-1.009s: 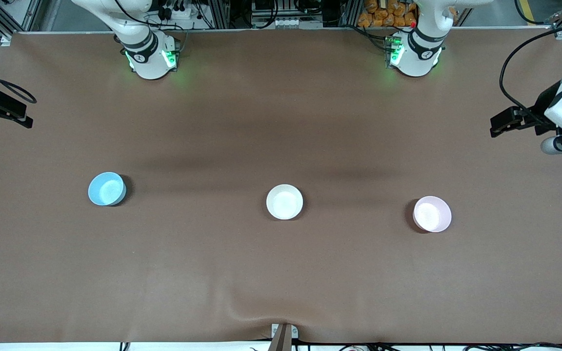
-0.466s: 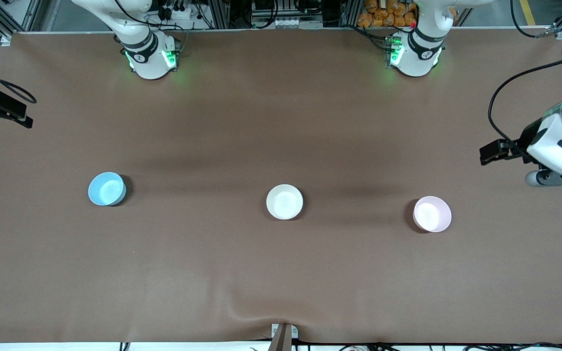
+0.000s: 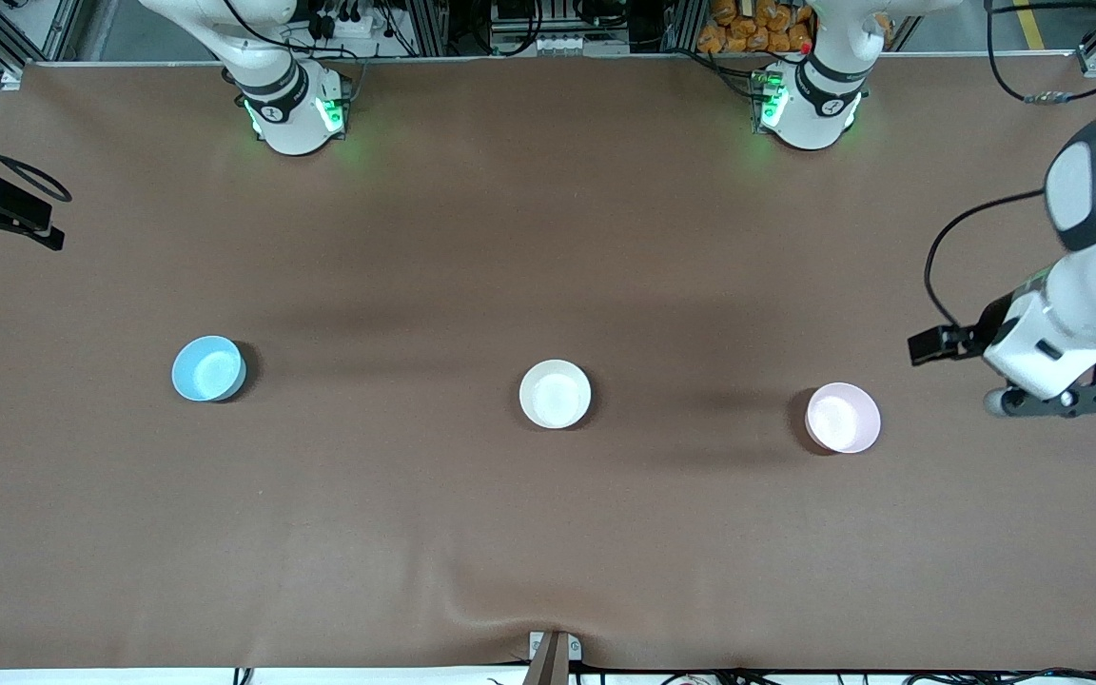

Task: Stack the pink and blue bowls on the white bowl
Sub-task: 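Move the left gripper down over the pink bowl rim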

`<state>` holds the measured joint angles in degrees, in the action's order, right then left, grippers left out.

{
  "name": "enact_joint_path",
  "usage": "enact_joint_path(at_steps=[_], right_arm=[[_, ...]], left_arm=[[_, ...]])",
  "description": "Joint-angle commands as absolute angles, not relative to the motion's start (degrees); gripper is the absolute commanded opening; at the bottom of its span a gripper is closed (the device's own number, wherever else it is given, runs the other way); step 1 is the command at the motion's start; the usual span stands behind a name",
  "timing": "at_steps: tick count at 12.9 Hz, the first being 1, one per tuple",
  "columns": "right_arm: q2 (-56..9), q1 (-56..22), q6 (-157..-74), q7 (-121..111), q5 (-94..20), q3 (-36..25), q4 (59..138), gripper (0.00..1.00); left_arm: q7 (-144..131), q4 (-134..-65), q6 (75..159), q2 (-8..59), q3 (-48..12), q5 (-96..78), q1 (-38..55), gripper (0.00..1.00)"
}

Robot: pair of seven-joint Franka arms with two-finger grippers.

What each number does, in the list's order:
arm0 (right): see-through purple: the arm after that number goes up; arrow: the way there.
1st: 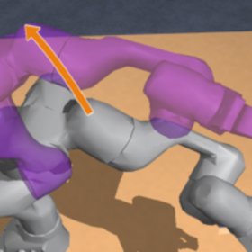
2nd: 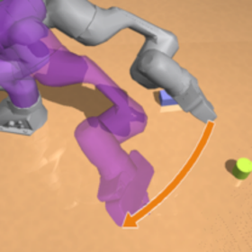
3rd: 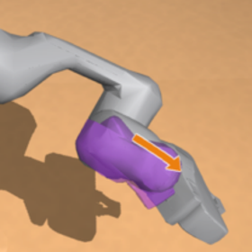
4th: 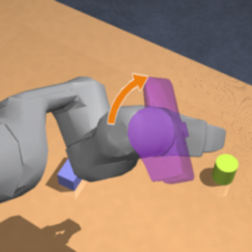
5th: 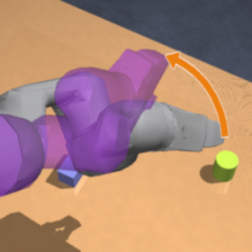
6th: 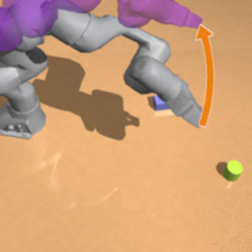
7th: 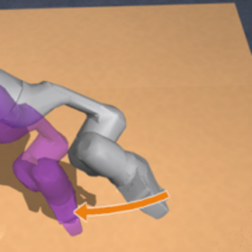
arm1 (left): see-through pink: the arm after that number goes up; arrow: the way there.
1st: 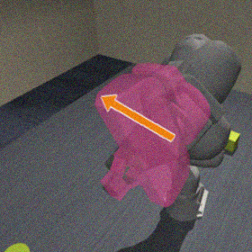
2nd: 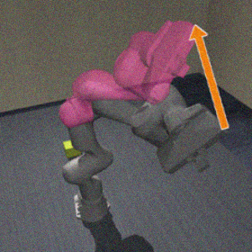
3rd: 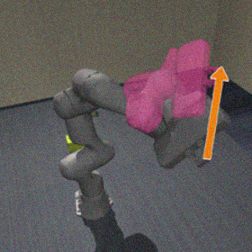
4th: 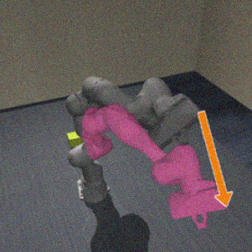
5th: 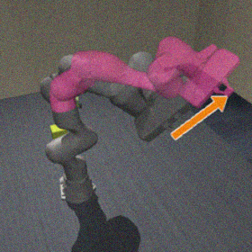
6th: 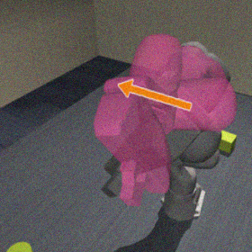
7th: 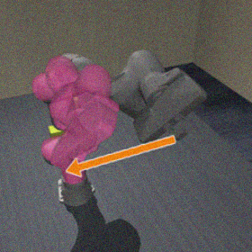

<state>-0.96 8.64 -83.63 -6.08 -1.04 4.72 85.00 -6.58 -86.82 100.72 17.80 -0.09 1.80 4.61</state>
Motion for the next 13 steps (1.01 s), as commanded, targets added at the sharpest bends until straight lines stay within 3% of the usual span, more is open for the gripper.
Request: enact_joint_path(at_steps=[1,8,13], right_arm=[[-1.05,9.93,-83.14,-6.86,-1.05,5.54,84.64,1.00],[-1.05,10.11,-83.14,-6.86,-1.05,5.54,84.64,1.00],[-1.05,10.19,-83.14,-6.86,-1.05,5.54,84.64,1.00]], left_arm=[[-6.77,-89.90,109.30,21.34,-0.26,2.29,3.52,1.00],[-6.86,-91.31,117.85,28.21,-0.35,1.58,1.41,1.00],[-6.86,-99.56,128.92,29.44,-0.53,-1.22,0.26,1.00]])
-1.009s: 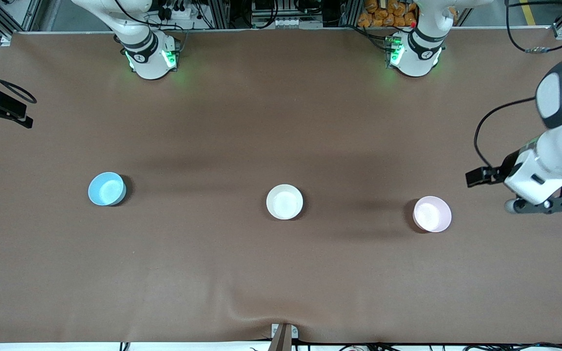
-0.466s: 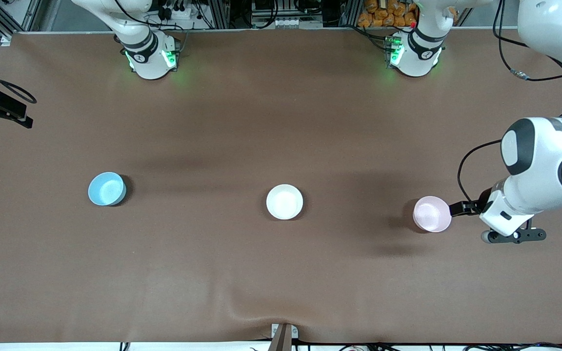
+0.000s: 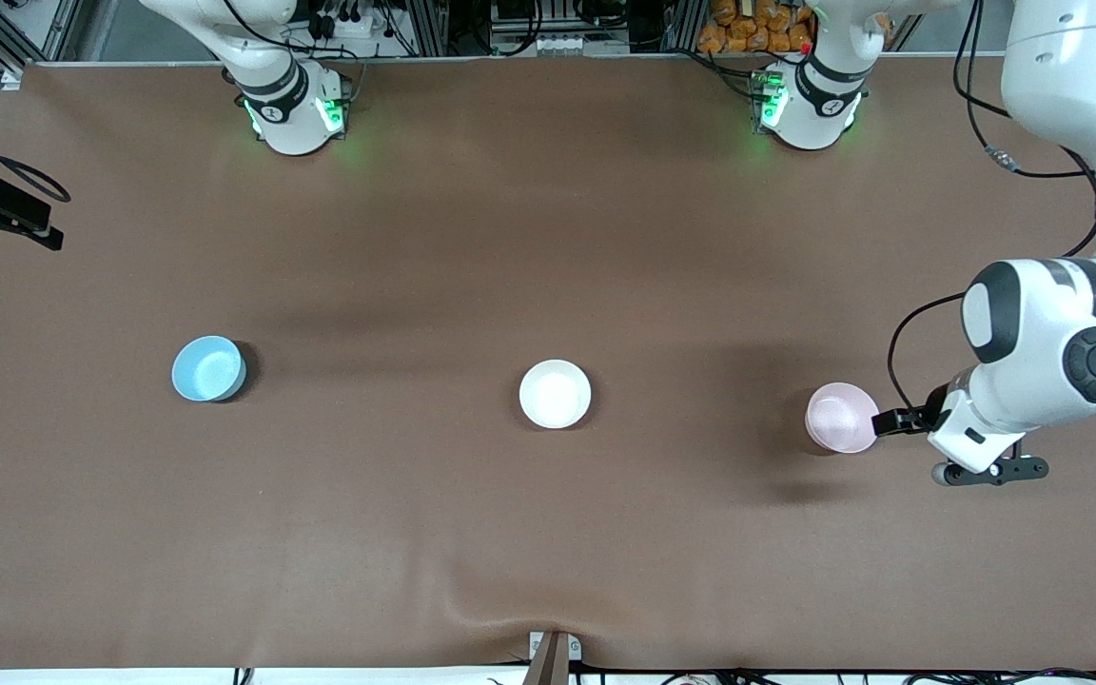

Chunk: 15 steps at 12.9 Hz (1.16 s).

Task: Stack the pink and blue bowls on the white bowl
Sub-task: 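Move the left gripper down over the pink bowl rim, then close the left gripper on the pink bowl rim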

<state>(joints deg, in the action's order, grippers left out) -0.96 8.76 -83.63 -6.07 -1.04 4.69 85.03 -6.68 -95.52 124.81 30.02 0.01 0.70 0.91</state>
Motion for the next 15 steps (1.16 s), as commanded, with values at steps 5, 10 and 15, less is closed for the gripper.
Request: enact_joint_path(at_steps=[5,10,15], right_arm=[[-1.05,10.28,-83.14,-6.94,-1.14,5.54,84.64,1.00],[-1.05,10.28,-83.14,-6.94,-1.14,5.54,84.73,1.00],[-1.05,10.20,-83.14,-6.94,-1.14,5.54,84.73,1.00]], left_arm=[[-6.59,-102.04,129.64,30.67,-0.61,-1.49,-1.14,0.91],[-6.50,-102.04,130.69,32.95,-0.62,-3.42,-1.05,0.63],[-6.50,-102.04,130.96,33.84,-0.62,-4.39,-1.14,0.53]])
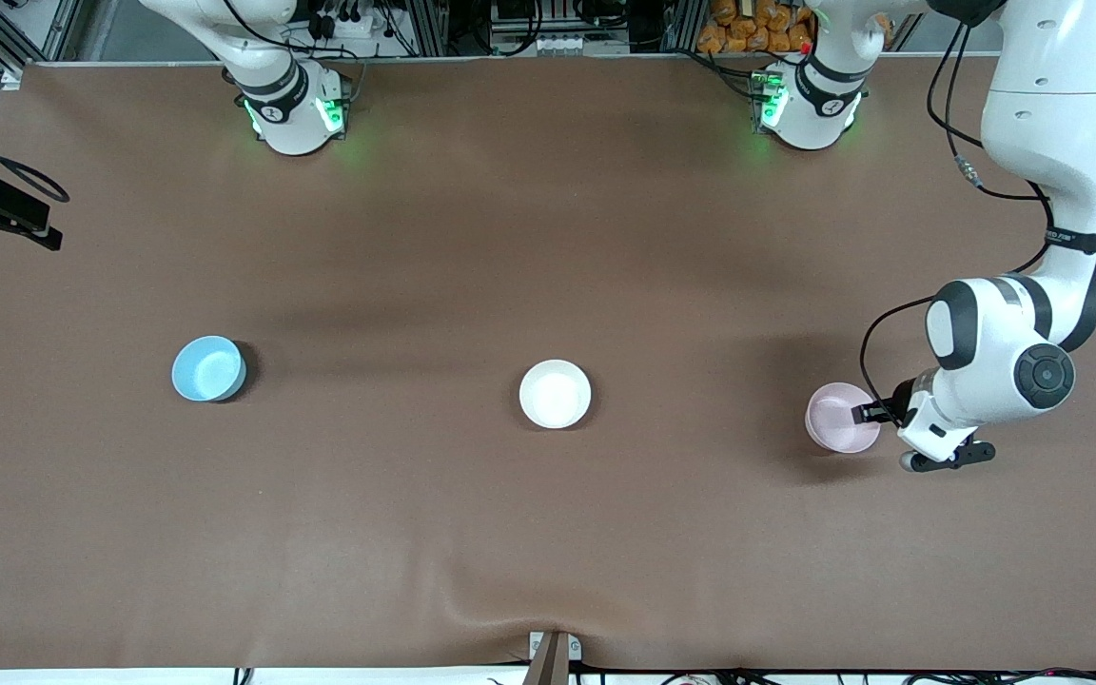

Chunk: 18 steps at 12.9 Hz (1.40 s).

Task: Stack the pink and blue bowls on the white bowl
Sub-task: 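Close the left gripper on the pink bowl rim, then carry the pink bowl with the left gripper over the white bowl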

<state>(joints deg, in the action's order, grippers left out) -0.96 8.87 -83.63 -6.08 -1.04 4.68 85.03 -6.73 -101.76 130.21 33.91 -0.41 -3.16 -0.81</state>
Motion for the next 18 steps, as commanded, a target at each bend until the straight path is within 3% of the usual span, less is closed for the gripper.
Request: enact_joint_path(at_steps=[1,4,6,7,12,18], right_arm=[[-1.05,10.28,-83.23,-6.94,-1.14,5.54,84.73,1.00],[-1.05,10.28,-83.14,-6.94,-1.14,5.54,84.73,1.00],[-1.05,10.20,-83.23,-6.94,-1.14,5.54,84.73,1.00],[-1.05,10.20,-83.23,-6.94,-1.14,5.54,84.73,1.00],[-1.05,10.19,-83.23,-6.94,-1.14,5.54,84.73,1.00],[-1.14,10.28,-83.23,-6.94,-1.14,5.54,84.73,1.00]], left_arm=[[-6.50,-102.04,130.96,34.10,-0.62,-4.39,-1.06,0.50],[-6.50,-101.95,130.96,34.80,-0.62,-4.74,-1.14,0.34],[-6.50,-101.87,131.04,34.98,-0.62,-6.15,-1.14,0.07],[-6.50,-101.87,131.04,34.89,-0.62,-6.15,-0.97,0.00],[-6.85,-101.60,130.43,30.95,-2.72,-6.33,-0.70,0.00],[-11.58,-96.34,121.75,26.10,-12.02,-6.33,-0.53,0.00]])
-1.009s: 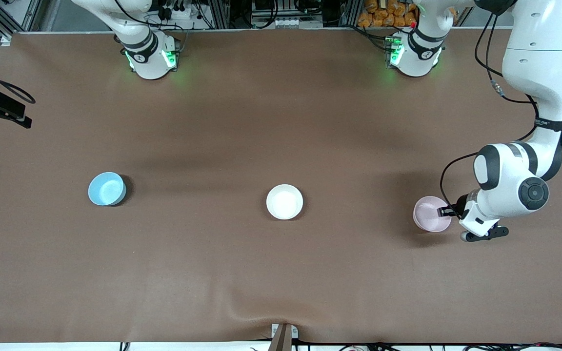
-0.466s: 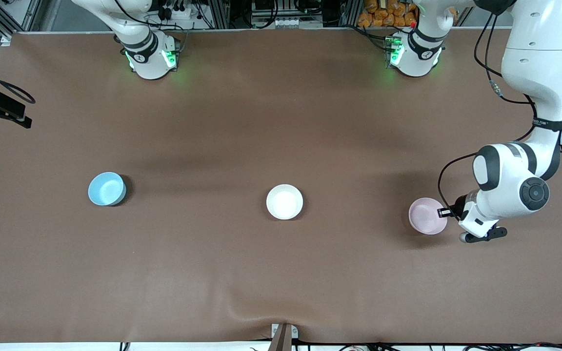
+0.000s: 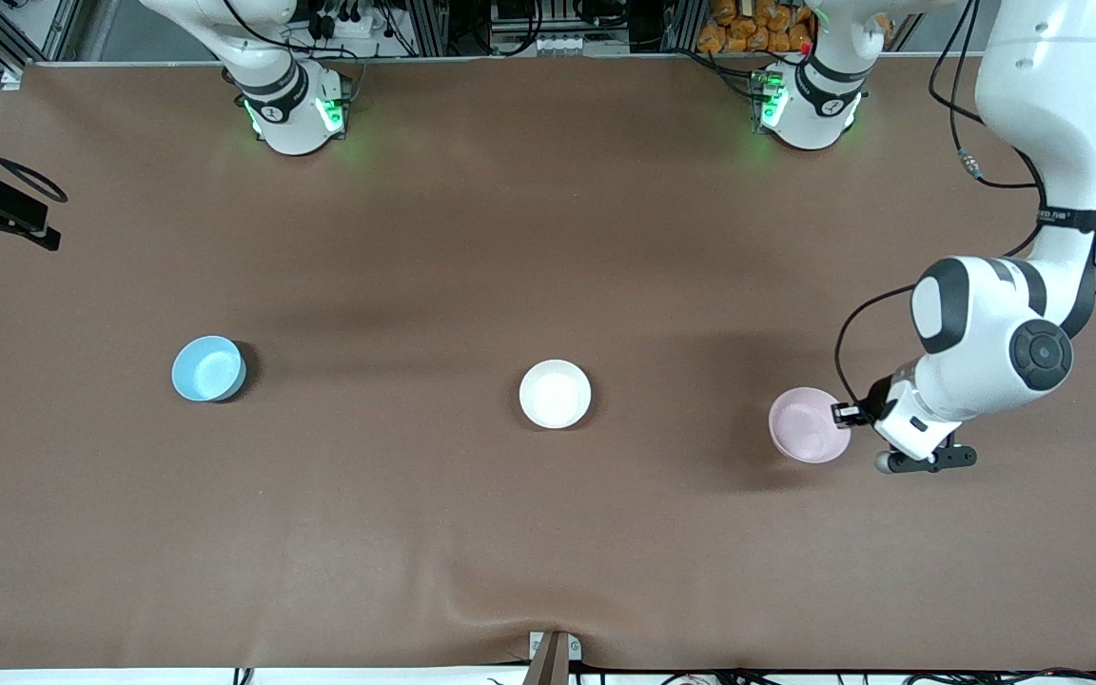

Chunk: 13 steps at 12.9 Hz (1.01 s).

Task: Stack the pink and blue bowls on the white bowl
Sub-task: 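Carry the pink bowl with the left gripper over the white bowl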

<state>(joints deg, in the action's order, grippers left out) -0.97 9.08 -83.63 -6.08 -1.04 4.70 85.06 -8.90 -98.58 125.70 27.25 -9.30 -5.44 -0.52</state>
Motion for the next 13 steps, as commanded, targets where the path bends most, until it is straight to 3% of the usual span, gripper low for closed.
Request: enact_joint_path(at_steps=[1,6,9,13], right_arm=[[-1.14,10.37,-83.23,-6.94,-1.14,5.54,84.73,1.00],[-1.14,10.37,-83.23,-6.94,-1.14,5.54,84.73,1.00],[-1.14,10.46,-83.23,-6.94,-1.14,5.54,84.73,1.00],[-1.14,10.28,-83.23,-6.94,-1.14,5.54,84.73,1.00]], left_arm=[[-13.86,-94.94,120.16,26.10,-13.78,-6.33,-0.53,0.00],[-23.71,-93.60,119.00,26.37,-21.78,-6.15,0.70,0.00],[-29.95,-92.30,119.09,27.85,-22.15,-5.71,7.45,0.00],[-35.42,-82.99,119.53,36.19,-21.45,-5.45,15.10,0.00]])
